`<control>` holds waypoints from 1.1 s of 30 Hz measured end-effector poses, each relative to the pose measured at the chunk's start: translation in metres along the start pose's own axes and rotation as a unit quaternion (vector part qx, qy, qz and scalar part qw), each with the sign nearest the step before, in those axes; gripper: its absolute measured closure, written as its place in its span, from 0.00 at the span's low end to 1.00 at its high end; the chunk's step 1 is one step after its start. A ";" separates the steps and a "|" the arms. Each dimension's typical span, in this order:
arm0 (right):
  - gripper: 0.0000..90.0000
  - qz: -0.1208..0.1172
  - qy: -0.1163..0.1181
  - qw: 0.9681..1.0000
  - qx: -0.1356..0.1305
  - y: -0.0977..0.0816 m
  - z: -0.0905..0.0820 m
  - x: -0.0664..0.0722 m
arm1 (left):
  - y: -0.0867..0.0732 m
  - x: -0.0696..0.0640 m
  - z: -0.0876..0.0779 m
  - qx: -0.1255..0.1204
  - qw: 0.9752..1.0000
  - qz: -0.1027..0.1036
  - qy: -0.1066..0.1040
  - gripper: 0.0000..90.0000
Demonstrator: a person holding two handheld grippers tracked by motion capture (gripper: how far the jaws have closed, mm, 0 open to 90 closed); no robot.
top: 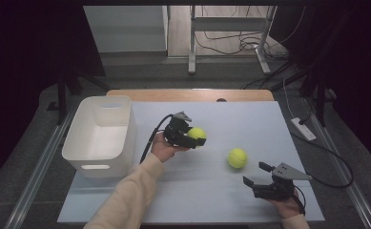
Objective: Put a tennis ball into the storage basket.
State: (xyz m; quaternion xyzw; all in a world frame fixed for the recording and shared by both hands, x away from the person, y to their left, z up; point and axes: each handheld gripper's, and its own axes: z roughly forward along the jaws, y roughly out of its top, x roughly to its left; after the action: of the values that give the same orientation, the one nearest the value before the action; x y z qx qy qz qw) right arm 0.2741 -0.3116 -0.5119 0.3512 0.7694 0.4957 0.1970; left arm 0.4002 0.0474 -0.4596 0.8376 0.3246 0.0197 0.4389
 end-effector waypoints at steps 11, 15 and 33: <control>0.14 -0.001 -0.001 1.000 0.000 0.000 0.000 0.000 | 0.001 -0.001 -0.016 -0.022 1.000 0.004 0.002 0.30; 0.14 -0.001 -0.001 1.000 0.000 0.000 0.000 0.000 | 0.001 -0.001 -0.022 -0.032 0.999 0.003 0.001 0.30; 0.14 -0.001 -0.004 1.000 -0.001 0.000 0.000 0.000 | 0.002 -0.004 -0.041 -0.070 0.998 0.003 0.003 0.30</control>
State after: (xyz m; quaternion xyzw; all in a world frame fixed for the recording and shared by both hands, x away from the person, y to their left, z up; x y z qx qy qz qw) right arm 0.2742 -0.3115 -0.5119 0.3525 0.7683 0.4951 0.2008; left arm 0.3856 0.0741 -0.4316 0.8057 0.3212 0.0465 0.4955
